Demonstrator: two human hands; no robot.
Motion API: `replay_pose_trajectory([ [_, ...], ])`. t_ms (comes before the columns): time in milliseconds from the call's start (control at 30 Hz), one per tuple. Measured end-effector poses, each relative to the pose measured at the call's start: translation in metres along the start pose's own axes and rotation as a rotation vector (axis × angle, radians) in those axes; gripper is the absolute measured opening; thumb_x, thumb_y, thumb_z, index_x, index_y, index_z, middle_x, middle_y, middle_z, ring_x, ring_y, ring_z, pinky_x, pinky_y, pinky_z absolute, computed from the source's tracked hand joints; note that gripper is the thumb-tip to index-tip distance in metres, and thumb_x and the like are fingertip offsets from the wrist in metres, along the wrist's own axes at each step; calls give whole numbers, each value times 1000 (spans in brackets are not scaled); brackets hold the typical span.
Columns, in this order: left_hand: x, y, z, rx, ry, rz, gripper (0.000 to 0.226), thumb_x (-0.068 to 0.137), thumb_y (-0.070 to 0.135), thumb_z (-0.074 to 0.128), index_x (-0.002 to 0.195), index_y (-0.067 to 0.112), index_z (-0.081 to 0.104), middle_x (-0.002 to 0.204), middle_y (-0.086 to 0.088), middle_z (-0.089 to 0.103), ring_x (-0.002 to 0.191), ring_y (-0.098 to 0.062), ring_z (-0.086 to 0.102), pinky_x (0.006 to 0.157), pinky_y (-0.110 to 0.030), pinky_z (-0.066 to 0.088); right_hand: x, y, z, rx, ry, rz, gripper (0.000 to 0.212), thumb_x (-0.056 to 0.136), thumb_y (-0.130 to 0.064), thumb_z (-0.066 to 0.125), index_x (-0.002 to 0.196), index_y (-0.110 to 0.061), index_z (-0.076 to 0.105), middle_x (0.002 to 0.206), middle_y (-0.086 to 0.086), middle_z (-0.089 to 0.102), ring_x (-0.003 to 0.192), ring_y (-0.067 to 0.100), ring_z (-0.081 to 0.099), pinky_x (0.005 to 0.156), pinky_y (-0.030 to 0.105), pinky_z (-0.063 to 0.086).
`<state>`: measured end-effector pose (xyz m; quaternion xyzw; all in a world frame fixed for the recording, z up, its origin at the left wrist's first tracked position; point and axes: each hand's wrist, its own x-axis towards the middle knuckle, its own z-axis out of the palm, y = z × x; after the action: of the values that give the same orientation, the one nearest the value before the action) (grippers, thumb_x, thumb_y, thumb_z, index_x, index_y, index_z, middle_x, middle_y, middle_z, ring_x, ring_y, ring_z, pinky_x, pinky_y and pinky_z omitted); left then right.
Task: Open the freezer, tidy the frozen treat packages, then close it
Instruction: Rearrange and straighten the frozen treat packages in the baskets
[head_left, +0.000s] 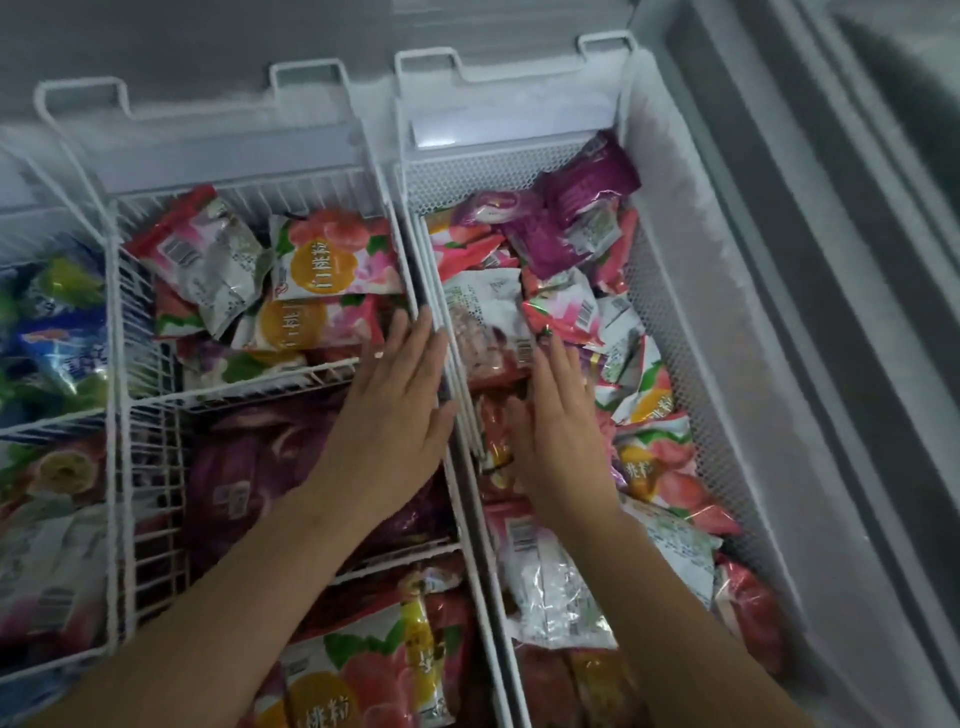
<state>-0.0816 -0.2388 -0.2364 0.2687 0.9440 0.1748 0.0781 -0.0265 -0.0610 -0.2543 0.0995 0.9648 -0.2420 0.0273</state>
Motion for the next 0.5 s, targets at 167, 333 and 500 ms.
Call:
replay_pose_trajectory([
  [167, 107, 43, 26, 56, -53, 119, 59, 103, 30, 32, 154, 10, 12, 163, -4, 0, 149, -19, -9, 121, -45, 2, 21, 50, 8, -180, -228, 8, 68, 102, -39, 33, 155, -19, -3, 164, 6, -7, 149, 26, -14, 120, 52, 7],
  [333, 185, 39, 33, 140, -27, 101, 60, 101, 32, 41, 151, 6, 22, 160, -12, 14, 148, -27, 7, 118, -46, 9, 32, 63, 14, -219, -255, -31, 70, 101, -44, 33, 155, -17, -2, 163, 13, -5, 149, 31, -11, 118, 57, 7],
  [500, 241, 42, 38, 248, -163, 88, 66, 93, 34, 57, 145, 2, 32, 154, -19, 27, 143, -35, 23, 115, -52, 25, 28, 68, 16, -185, -258, -29, 69, 102, -36, 39, 155, -17, 0, 162, 18, -6, 149, 34, -10, 120, 53, 2],
])
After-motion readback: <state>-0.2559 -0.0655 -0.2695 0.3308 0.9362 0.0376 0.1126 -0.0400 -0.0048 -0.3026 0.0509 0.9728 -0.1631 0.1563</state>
